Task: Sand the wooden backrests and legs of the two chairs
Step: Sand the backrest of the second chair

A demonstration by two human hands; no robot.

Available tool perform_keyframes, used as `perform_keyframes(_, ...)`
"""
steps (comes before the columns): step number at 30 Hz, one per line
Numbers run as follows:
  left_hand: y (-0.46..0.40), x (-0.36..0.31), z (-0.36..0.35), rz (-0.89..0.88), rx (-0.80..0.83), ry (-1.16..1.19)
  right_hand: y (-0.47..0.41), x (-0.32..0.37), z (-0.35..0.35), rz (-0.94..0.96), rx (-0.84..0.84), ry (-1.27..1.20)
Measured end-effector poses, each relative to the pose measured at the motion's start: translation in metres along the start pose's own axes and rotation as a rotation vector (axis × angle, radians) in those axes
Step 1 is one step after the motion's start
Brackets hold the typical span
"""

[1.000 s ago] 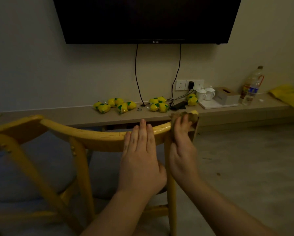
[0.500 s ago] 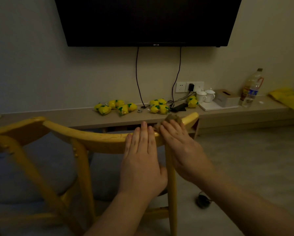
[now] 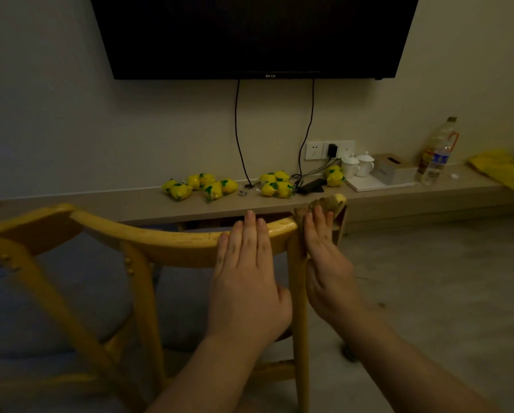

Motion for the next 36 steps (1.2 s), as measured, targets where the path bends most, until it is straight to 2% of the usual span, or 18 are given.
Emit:
perform_keyframes(11,0.001,-0.001,0.004,0.006,-0.020,0.018,0.014,-0.022,-0.011,0.144,-0.128,-0.006)
perform_keyframes(16,0.000,0.000,0.002,0.006,-0.026,0.014,0.020,-0.049,-0.028,0.062,-0.076,0.016)
perform_keyframes(23,0.000,0.000,-0.003,0.005,-0.014,-0.018,0.007,-0.033,-0.021,0.273,-0.183,0.079)
perform_keyframes(29,0.000,0.001,-0.002,0.013,-0.001,-0.035,0.013,-0.065,-0.038,0.135,-0.108,0.069)
perform_keyframes(32,0.000,0.001,-0.003,0.010,-0.008,-0.044,0.016,-0.061,-0.035,0.208,-0.125,0.114)
perform_keyframes(36,0.001,0.001,-0.004,0.012,-0.001,-0.045,0.004,-0.037,-0.020,0.306,-0.240,0.116)
Point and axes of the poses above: each hand's wrist, its own y-axis away from the middle knuckle, its own z-axis out of the back of the hand, x = y × z, the point moved 9 cm from there along -y, towards the middle knuckle, and after that the axes turned 2 degrees about x, right-handed, at the moved point
